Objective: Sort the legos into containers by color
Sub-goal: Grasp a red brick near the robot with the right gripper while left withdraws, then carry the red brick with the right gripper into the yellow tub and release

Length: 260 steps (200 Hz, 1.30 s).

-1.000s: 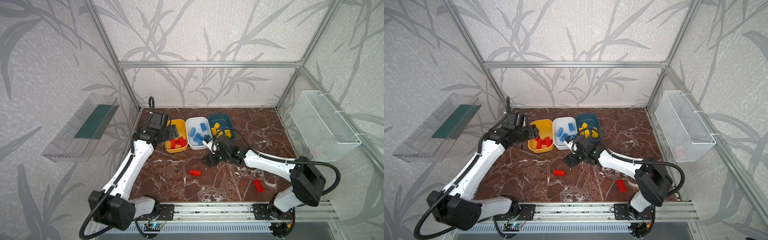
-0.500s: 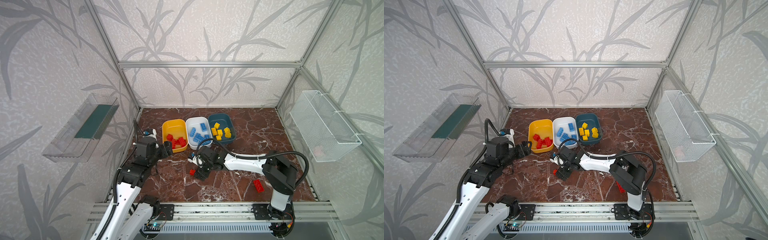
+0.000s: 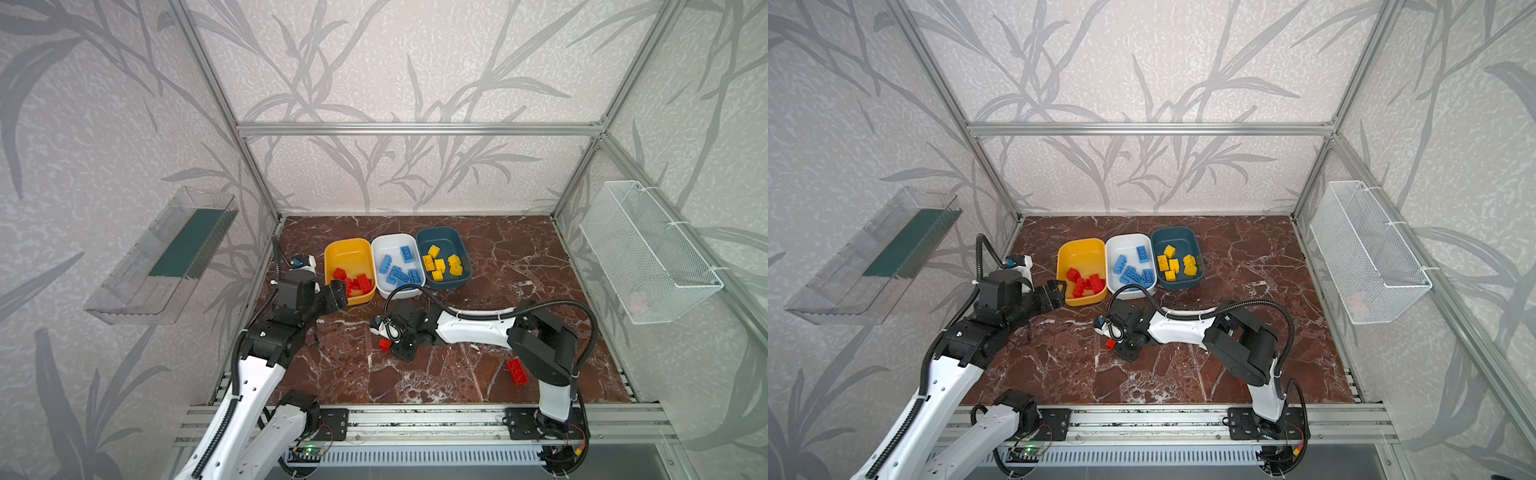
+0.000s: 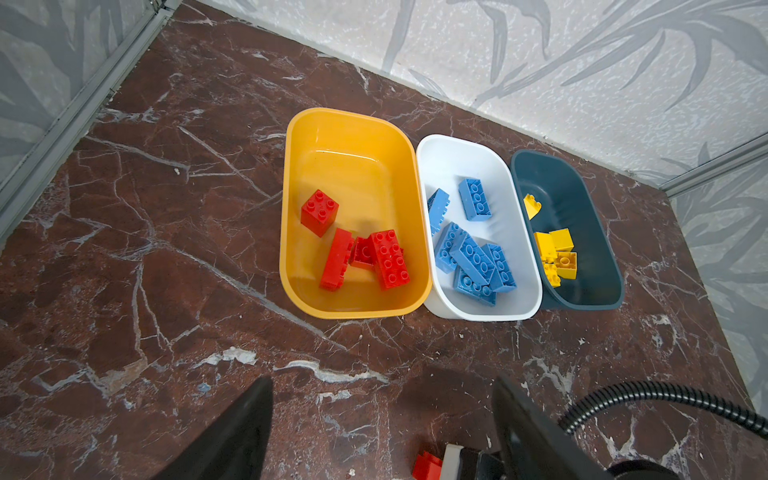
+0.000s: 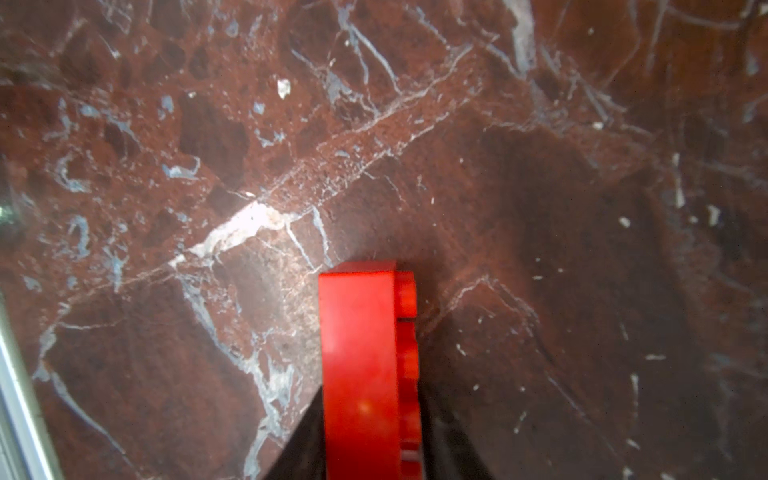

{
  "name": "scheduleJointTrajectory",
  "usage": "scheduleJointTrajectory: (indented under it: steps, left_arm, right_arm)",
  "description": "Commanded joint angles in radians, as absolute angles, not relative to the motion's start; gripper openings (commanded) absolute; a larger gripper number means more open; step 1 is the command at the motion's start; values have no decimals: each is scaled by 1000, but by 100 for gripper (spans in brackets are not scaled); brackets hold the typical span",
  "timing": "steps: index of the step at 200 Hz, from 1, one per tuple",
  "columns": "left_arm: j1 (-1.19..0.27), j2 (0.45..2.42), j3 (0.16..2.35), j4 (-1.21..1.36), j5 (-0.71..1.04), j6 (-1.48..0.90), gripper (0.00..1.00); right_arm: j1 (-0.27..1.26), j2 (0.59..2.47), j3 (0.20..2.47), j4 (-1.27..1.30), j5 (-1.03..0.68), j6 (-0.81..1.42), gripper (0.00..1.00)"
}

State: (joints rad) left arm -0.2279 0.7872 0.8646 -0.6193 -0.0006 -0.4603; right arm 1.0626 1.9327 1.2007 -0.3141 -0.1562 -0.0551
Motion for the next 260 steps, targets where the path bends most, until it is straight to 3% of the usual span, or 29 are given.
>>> scheduleJointTrajectory:
  steps: [1, 101, 126, 146, 168, 260]
  left_arm:
    - [-225, 777, 856, -608, 2, -452, 82]
    - [-226, 741, 852, -612, -45, -459, 82]
    - [-227, 719, 854, -626, -82, -459, 84]
    - [-227, 706, 852, -632, -118, -463, 94]
    - [-227, 699, 853, -634, -112, -464, 99]
    - [-233, 682, 846, -626, -112, -477, 99]
  right_arm:
    - [1072, 1933, 1218, -329, -136, -63, 22]
    - [1072, 1820, 1232, -346, -151, -8, 3]
    - [1070, 1800, 1257, -341, -161, 15, 2]
    - [1060, 1796, 1300, -342, -192, 22, 2]
    - [1040, 1808, 1352, -336, -222, 27, 2]
    - [872, 2007, 1625, -248, -443, 134, 3]
